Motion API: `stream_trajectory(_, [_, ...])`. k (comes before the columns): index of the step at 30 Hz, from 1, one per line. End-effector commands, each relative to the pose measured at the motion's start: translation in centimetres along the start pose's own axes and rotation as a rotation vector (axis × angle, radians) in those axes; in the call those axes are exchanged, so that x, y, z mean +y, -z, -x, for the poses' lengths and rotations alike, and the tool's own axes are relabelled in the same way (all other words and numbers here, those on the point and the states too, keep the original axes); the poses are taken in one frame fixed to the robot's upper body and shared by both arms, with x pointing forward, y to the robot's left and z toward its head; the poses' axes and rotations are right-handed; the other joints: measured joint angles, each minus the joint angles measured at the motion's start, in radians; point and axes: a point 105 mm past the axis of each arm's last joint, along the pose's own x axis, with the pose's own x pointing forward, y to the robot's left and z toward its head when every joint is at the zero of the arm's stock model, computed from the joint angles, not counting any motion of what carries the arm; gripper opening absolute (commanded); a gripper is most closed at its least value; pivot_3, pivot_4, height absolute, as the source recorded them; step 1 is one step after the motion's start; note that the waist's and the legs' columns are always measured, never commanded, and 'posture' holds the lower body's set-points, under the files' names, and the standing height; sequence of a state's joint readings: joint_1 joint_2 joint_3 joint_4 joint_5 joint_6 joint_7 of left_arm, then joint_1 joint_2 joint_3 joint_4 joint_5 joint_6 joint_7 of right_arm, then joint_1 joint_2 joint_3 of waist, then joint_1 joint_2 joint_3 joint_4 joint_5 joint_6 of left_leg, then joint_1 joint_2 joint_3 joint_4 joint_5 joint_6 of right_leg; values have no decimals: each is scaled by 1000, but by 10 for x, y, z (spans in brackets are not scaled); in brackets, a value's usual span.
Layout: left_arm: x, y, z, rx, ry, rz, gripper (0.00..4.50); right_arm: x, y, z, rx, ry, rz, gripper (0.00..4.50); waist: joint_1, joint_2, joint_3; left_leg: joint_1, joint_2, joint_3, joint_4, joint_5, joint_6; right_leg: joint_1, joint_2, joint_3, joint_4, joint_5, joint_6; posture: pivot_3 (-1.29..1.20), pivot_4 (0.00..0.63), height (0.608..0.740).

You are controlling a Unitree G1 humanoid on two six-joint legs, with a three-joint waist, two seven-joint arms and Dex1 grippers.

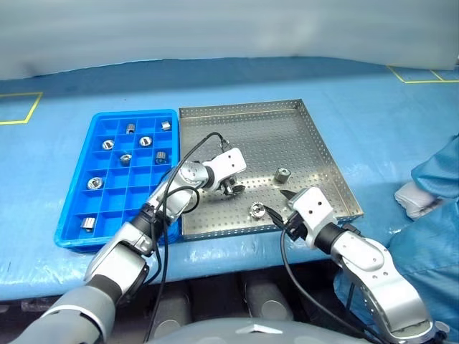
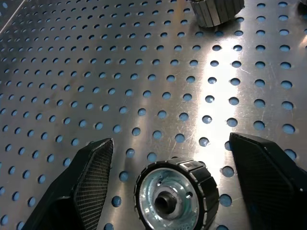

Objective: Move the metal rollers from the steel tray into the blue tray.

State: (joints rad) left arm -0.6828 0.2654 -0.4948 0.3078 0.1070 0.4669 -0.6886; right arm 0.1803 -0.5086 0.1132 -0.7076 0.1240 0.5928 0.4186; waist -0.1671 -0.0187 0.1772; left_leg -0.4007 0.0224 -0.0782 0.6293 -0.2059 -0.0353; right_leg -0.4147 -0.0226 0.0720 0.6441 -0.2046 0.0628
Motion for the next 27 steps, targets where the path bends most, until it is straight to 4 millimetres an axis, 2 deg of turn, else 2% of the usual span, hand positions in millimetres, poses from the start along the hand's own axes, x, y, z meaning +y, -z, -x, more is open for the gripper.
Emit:
stream_trajectory(1, [9, 3, 5, 21, -56, 1, 3320, 1, -11, -2, -47, -9, 21, 2904, 1, 0, 0, 0, 0, 0, 0, 0, 0, 0, 0, 0, 0, 0, 0, -174, 150, 740])
stream_trajectory(3, [7, 0, 6, 11, -39, -2, 2721, 1, -12, -3, -51, -14, 25, 2904, 0, 0, 0, 1, 0, 0, 1, 0, 0, 1, 0, 0, 0, 0, 1, -171, 150, 740])
stream_trajectory(10, [10, -3, 10, -8, -43, 17, 2721, 0, -14, -7, -59, -21, 35, 2904, 6, 0, 0, 0, 0, 0, 0, 1, 1, 0, 0, 0, 0, 1, 1, -158, 150, 740])
stream_trajectory(13, [12, -4, 11, -13, -54, 23, 2156, 0, -14, -9, -62, -24, 38, 2904, 15, 0, 0, 0, 0, 0, -1, 1, 1, 0, 0, 0, 0, 0, 1, -150, 150, 740])
stream_trajectory(20, [16, -28, 25, -155, -15, 166, 2156, 1, -15, -13, -69, -36, 47, 2904, 33, 0, 0, 0, 0, 0, -1, 1, 1, 0, 0, 1, 0, 0, 1, -141, 150, 740])
stream_trajectory(27, [31, -30, 51, -212, -76, 214, 2156, 8, -17, -18, -85, -72, 51, 2904, 38, 0, 0, 0, 0, 0, -1, 1, 1, 0, 0, 1, 0, 0, 1, -123, 150, 740])
